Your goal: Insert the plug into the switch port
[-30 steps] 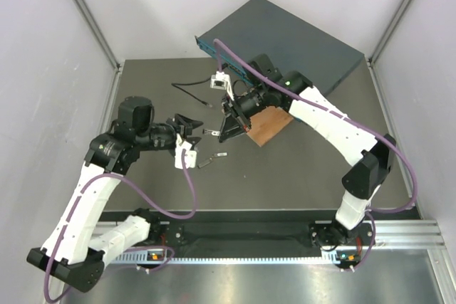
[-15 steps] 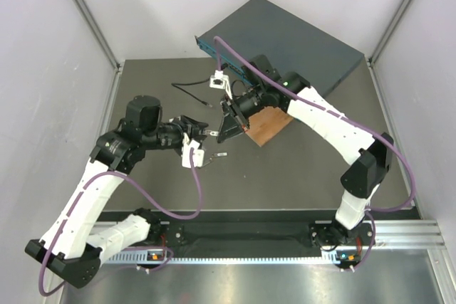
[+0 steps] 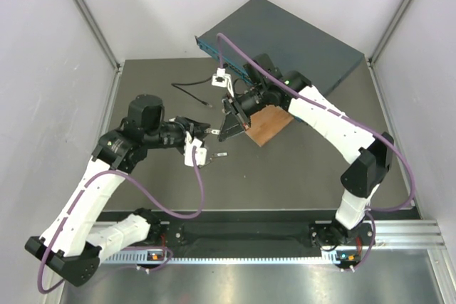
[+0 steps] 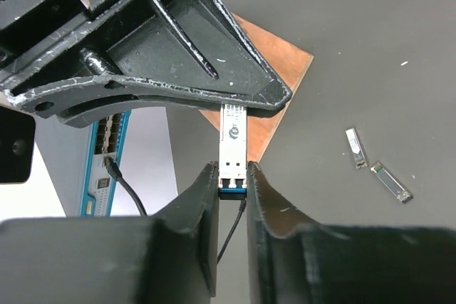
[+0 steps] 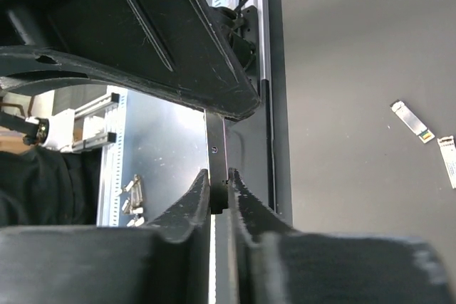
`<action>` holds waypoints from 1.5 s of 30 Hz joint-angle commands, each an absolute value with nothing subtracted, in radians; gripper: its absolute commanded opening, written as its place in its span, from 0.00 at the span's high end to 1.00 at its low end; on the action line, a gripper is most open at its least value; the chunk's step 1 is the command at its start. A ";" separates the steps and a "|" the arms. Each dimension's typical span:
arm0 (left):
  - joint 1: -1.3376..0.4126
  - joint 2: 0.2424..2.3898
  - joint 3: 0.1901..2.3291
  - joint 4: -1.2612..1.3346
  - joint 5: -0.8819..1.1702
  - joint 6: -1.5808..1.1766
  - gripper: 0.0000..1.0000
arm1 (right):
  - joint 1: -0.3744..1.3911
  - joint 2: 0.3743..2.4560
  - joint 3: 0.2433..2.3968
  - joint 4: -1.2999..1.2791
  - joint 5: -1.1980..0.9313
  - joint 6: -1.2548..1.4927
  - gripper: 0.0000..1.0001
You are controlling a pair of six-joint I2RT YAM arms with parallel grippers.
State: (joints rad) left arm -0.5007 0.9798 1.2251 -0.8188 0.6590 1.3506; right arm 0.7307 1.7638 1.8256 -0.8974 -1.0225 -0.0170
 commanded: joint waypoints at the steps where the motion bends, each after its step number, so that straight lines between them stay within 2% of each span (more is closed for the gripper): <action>1: -0.522 0.983 1.255 -0.793 0.681 1.330 0.88 | 0.716 1.773 1.832 -0.831 -1.061 -0.006 0.86; 3: -0.525 0.985 1.258 -0.793 0.678 1.289 0.96 | 0.712 1.769 1.836 -0.824 -1.071 -0.006 0.58; 4: -0.526 0.988 1.261 -0.790 0.673 1.264 0.98 | 0.709 1.767 1.842 -0.824 -1.066 -0.006 0.36; 7: -0.526 0.992 1.264 -0.736 0.649 1.079 1.00 | 0.692 1.741 1.881 -0.837 -1.031 -0.031 0.17; 11: -0.523 1.000 1.276 -0.675 0.594 0.798 1.00 | 0.641 1.680 1.928 -0.809 -0.971 -0.032 0.07; 15: -0.523 1.029 1.285 -0.615 0.487 0.408 1.00 | 0.559 1.533 1.879 -0.698 -0.876 0.027 0.02; 21: -0.520 1.153 1.383 -0.568 0.217 0.079 1.00 | 0.376 1.283 1.656 -0.434 -0.695 0.233 0.00; 25: -0.517 1.232 1.486 -0.578 0.111 0.078 1.00 | 0.158 1.178 1.542 -0.405 -0.669 0.371 0.00; 33: -0.509 1.411 1.627 -0.601 0.081 0.124 1.00 | -0.223 1.068 1.296 -0.440 -0.756 0.515 0.00; 38: -0.502 1.488 1.712 -0.627 0.080 0.129 1.00 | -0.296 1.080 1.206 -0.397 -0.824 0.572 0.00; 45: -0.489 1.540 1.741 -0.644 0.104 0.117 1.00 | -0.299 1.112 1.060 -0.132 -0.873 0.744 0.00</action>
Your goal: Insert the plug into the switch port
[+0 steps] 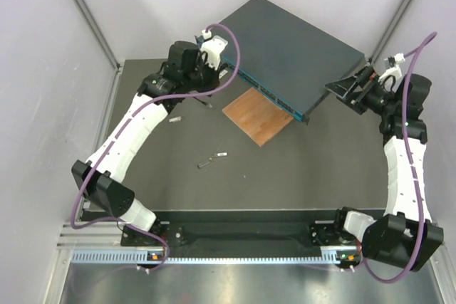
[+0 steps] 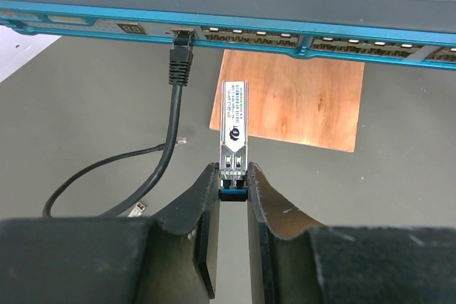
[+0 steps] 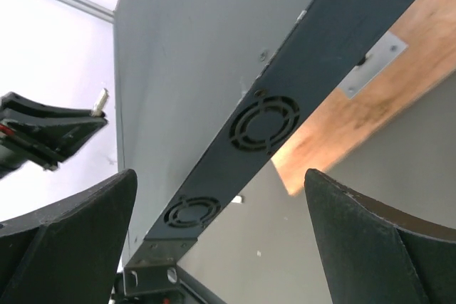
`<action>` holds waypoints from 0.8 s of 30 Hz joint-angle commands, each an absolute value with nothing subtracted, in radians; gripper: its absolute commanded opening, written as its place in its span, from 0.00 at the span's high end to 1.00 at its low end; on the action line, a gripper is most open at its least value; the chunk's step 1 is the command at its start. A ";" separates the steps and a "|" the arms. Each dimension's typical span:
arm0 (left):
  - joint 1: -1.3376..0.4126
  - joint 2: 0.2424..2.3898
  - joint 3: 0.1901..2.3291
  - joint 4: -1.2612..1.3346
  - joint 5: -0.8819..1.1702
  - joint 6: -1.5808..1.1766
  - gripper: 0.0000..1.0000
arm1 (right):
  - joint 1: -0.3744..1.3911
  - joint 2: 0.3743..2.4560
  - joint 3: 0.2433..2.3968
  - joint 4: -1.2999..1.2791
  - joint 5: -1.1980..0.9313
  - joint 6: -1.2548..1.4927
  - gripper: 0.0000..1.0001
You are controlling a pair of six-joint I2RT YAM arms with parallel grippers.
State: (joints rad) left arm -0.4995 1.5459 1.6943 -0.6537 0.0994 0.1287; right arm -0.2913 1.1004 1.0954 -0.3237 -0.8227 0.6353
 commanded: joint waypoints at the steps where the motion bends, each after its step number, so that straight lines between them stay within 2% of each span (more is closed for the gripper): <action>1: -0.488 1.542 1.738 -0.644 0.107 0.118 1.00 | -0.298 1.115 1.046 -0.097 -0.873 0.761 0.00; 12: -0.479 1.623 1.767 -0.618 0.124 0.137 1.00 | -0.244 1.187 0.913 0.310 -0.894 1.015 0.00; 15: -0.479 1.641 1.776 -0.604 0.127 0.127 1.00 | -0.232 1.190 0.900 0.322 -0.887 1.016 0.06; 24: -0.477 1.680 1.830 -0.583 0.135 0.106 1.00 | -0.225 1.200 0.907 0.311 -0.881 1.009 0.41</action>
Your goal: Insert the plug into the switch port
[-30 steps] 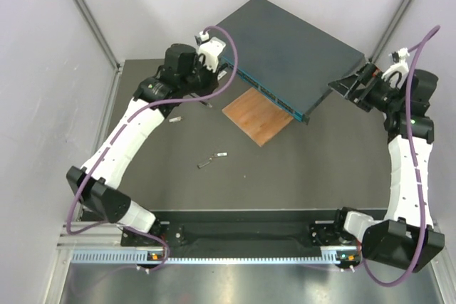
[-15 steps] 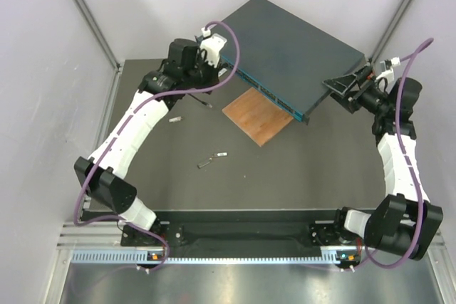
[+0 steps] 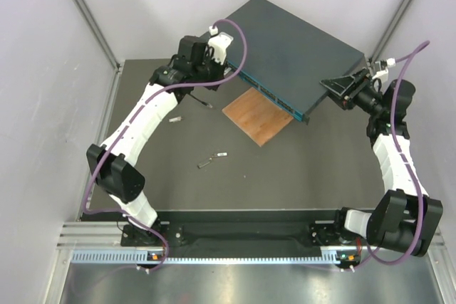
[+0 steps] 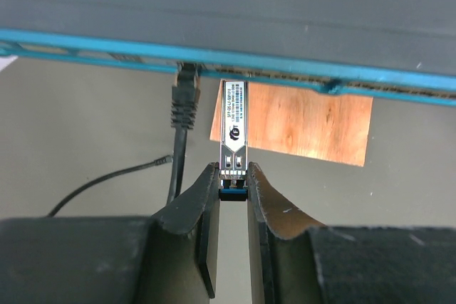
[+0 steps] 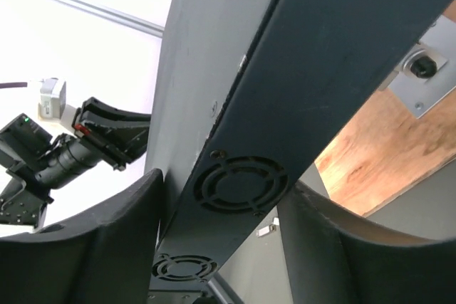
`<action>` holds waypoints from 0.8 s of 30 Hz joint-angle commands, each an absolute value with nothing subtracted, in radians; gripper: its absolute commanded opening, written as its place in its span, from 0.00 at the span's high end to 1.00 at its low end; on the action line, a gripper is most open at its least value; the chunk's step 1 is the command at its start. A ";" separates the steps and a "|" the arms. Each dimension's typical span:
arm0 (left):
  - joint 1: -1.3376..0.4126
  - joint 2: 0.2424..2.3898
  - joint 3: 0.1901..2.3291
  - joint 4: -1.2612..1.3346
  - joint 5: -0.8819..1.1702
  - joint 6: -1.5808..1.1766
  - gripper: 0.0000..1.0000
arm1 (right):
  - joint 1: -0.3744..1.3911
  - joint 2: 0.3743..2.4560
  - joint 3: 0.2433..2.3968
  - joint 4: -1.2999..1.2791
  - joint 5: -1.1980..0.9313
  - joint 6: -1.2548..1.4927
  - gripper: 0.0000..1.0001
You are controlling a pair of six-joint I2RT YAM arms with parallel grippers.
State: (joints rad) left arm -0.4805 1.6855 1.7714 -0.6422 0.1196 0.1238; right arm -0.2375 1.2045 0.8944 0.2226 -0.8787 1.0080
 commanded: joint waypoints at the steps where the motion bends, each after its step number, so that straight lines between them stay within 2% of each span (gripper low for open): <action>1: -0.477 1.681 1.835 -0.583 0.138 0.104 1.00 | -0.224 1.200 0.907 0.304 -0.881 1.008 0.48; 3: -0.479 1.680 1.838 -0.583 0.137 0.103 1.00 | -0.225 1.200 0.907 0.301 -0.879 1.005 0.55; 4: -0.479 1.681 1.841 -0.583 0.132 0.101 1.00 | -0.224 1.201 0.908 0.295 -0.879 1.002 0.63; 6: -0.477 1.678 1.839 -0.583 0.126 0.104 1.00 | -0.224 1.203 0.910 0.291 -0.876 0.999 0.69; 10: -0.479 1.683 1.836 -0.577 0.118 0.104 1.00 | -0.224 1.204 0.911 0.288 -0.874 0.999 0.94; 12: -0.477 1.686 1.836 -0.574 0.112 0.106 1.00 | -0.224 1.209 0.914 0.287 -0.877 0.999 1.00; 24: -0.474 1.680 1.841 -0.558 0.104 0.118 1.00 | -0.224 1.212 0.919 0.281 -0.882 0.989 1.00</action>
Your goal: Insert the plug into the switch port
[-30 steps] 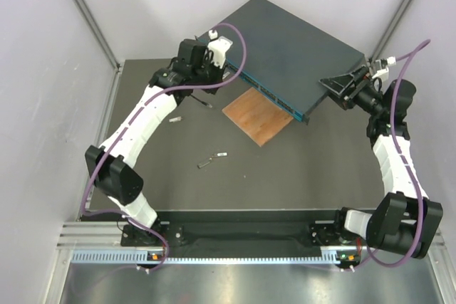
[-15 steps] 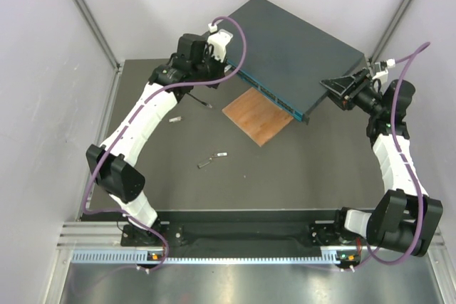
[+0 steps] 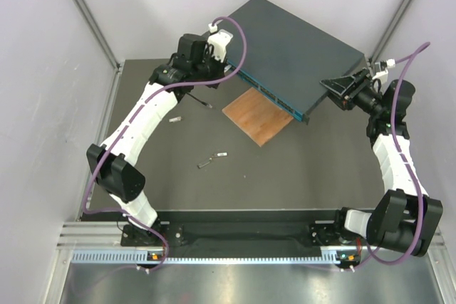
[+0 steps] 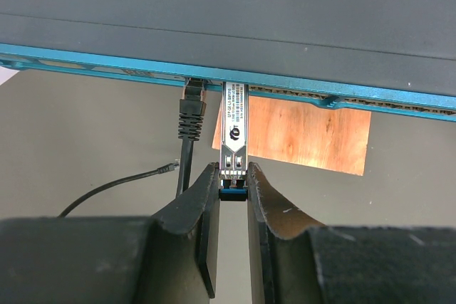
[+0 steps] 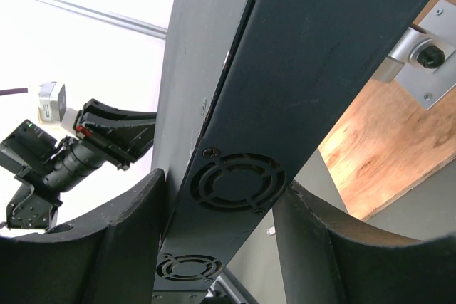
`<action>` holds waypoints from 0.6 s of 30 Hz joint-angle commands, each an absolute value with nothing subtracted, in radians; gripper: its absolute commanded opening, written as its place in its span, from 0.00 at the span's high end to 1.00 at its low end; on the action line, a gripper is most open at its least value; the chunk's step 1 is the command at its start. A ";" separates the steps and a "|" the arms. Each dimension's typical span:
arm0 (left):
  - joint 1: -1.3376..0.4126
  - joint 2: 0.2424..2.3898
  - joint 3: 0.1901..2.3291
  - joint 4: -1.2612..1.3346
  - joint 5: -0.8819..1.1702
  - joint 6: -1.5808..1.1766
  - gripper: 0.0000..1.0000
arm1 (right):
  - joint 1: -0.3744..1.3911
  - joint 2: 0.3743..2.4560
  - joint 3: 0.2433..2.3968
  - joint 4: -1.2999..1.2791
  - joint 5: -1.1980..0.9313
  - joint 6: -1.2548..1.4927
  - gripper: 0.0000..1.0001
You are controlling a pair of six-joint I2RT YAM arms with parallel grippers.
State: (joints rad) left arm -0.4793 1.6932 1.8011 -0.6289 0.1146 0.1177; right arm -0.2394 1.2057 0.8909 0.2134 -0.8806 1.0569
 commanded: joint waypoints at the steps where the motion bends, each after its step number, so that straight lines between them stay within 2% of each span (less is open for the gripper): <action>1: -0.474 1.680 1.841 -0.557 0.101 0.120 1.00 | -0.224 1.212 0.920 0.281 -0.881 0.989 1.00; 18: -0.471 1.675 1.858 -0.560 0.091 0.155 1.00 | -0.222 1.216 0.933 0.262 -0.879 0.980 1.00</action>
State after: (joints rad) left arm -0.4793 1.6932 1.8141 -0.6338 0.1108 0.1375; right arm -0.2394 1.2060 0.8913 0.2119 -0.8806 1.0561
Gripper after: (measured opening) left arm 0.221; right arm 0.558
